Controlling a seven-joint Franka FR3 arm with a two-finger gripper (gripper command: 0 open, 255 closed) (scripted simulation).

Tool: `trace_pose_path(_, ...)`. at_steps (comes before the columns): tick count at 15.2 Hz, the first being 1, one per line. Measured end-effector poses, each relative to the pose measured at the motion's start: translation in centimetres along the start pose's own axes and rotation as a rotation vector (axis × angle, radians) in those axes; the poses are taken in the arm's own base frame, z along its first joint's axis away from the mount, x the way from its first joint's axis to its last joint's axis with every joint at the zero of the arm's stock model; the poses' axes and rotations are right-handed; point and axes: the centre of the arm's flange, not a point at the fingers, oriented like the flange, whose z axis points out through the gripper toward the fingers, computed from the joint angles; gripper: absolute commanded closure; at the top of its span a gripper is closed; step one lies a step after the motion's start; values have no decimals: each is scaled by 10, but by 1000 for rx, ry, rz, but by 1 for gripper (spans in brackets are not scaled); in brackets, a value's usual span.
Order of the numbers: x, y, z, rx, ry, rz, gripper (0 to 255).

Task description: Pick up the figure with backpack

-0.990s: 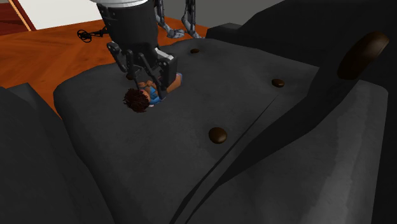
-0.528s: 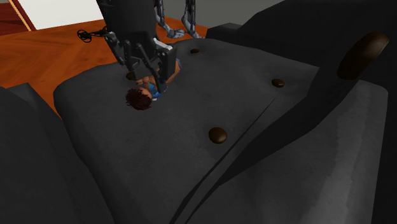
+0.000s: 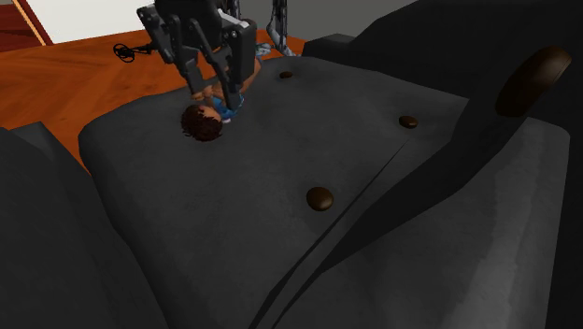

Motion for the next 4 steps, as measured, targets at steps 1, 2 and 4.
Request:
trace_pose_path(1,1,0,-5,0,0,0,255)
trace_pose_path(2,0,0,-10,0,0,0,255)
trace_pose_path(4,1,-1,-19,0,0,0,255)
